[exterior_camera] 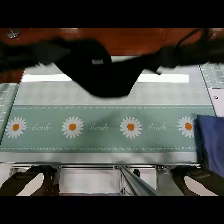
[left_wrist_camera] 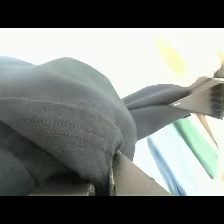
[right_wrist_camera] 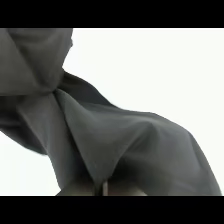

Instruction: Fold the shirts.

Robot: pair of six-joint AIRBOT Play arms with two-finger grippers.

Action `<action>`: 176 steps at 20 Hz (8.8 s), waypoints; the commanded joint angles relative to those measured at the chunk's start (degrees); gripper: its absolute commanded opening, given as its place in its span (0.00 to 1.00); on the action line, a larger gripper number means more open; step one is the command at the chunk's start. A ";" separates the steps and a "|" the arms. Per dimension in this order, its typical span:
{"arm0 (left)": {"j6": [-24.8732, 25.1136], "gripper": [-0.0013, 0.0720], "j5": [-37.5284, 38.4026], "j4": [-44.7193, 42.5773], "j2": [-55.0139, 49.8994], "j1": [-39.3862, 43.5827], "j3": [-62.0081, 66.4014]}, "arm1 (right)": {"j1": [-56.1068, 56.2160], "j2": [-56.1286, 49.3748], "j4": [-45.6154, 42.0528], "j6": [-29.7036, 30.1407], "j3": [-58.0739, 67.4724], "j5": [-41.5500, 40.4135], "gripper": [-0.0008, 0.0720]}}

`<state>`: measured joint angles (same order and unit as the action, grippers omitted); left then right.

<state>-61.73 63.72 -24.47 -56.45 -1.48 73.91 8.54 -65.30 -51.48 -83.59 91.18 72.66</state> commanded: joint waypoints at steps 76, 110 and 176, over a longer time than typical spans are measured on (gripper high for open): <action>1.57 0.08 10.93 -1.03 -13.60 -3.52 -3.45 | -4.68 -11.54 -2.82 0.13 -8.48 -0.44 0.04; -12.20 0.08 4.63 -24.09 2.25 -8.81 17.16 | -6.95 19.61 -23.43 -1.57 -4.83 8.92 0.04; -0.46 0.08 2.58 -15.30 -7.39 -23.02 -46.93 | -33.55 -2.95 -3.65 4.98 -57.40 -10.71 0.86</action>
<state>-62.28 66.02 -39.83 -63.88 -24.51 26.87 -27.20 -64.58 -59.11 -78.70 33.87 66.46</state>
